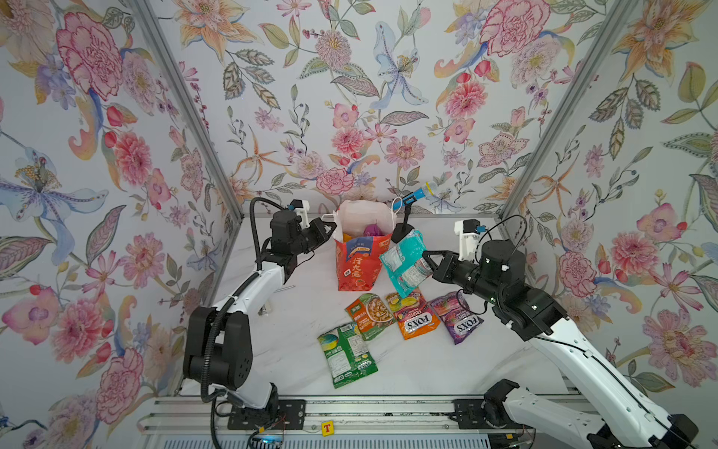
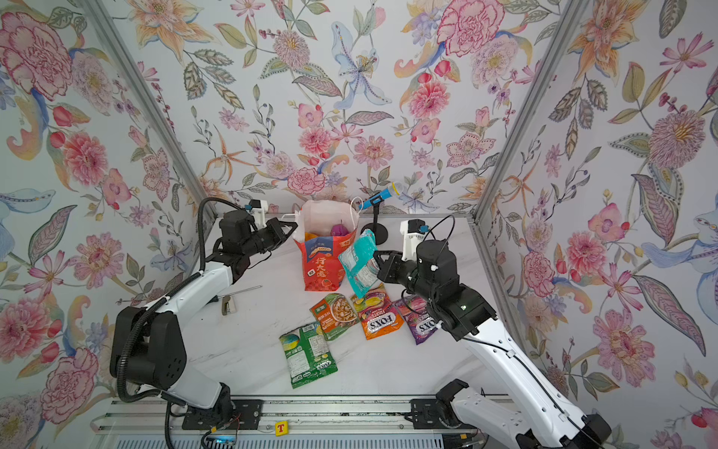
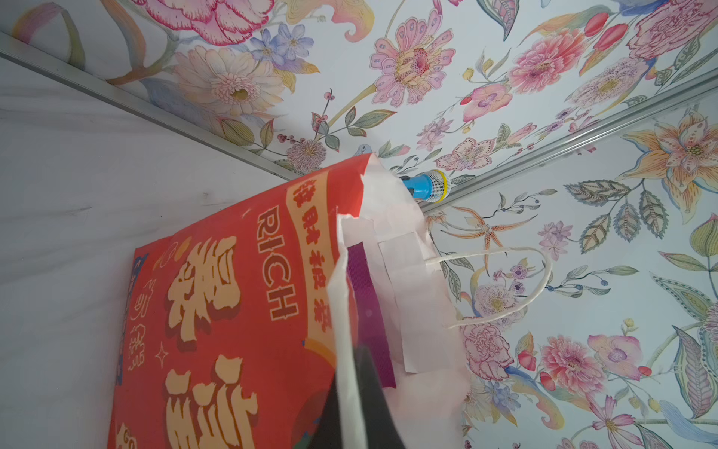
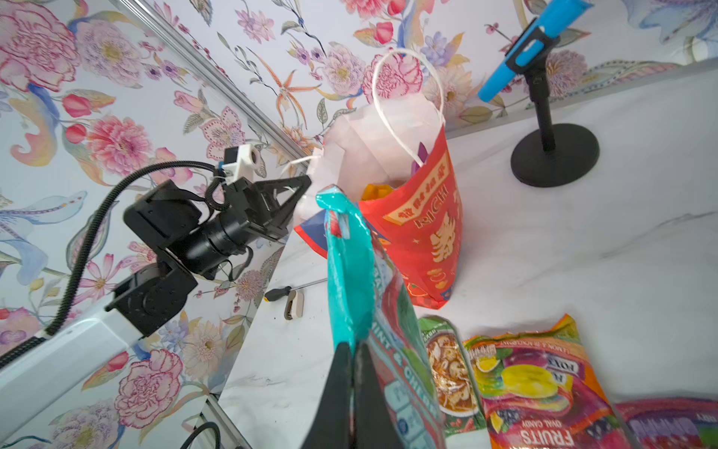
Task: Place the snacks into the paper bag
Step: 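Grasp the teal packet's top edge with the right gripper and lift it, then carry the teal packet over the paper bag opening with the right gripper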
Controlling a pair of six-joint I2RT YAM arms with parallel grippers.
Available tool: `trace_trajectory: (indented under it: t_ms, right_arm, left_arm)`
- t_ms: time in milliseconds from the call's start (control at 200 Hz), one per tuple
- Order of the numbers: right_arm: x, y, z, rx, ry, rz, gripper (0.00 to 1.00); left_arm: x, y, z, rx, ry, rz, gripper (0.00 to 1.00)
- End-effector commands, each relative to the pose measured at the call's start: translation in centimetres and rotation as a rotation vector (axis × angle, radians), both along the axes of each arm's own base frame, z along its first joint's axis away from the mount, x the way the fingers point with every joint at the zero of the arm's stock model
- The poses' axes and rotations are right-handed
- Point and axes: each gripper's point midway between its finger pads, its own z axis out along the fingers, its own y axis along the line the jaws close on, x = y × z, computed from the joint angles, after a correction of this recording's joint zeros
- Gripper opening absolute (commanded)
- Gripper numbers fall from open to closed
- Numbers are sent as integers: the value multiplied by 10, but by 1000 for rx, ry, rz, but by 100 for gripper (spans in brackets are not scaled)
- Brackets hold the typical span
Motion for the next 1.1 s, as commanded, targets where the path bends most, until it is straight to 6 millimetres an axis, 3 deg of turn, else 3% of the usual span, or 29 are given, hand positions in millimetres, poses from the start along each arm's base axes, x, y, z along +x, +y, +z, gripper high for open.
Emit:
trace_trajectory:
  t_ms: [0, 195, 255, 631, 801, 941, 1096]
  right_arm:
    - [4, 5, 55, 32, -154, 22, 0]
    - [36, 18, 95, -24, -273, -63, 0]
    - [40, 32, 105, -46, -300, -64, 0]
    - [103, 86, 124, -161, -380, -104, 0]
    - [125, 109, 115, -201, -377, -90, 0]
    - [140, 120, 87, -264, -335, -98, 0]
    - [141, 130, 60, -310, -295, -78, 0]
  left_arm:
    - [2, 0, -4, 0, 14, -13, 0]
    - [11, -1, -3, 19, 7, -9, 0]
    - [12, -1, -2, 19, 4, -7, 0]
    - [9, 0, -2, 22, 2, -9, 0]
    - [6, 1, -2, 20, -1, -5, 0]
    - [5, 1, -2, 17, 1, -6, 0]
    - [5, 1, 0, 14, -4, -8, 0]
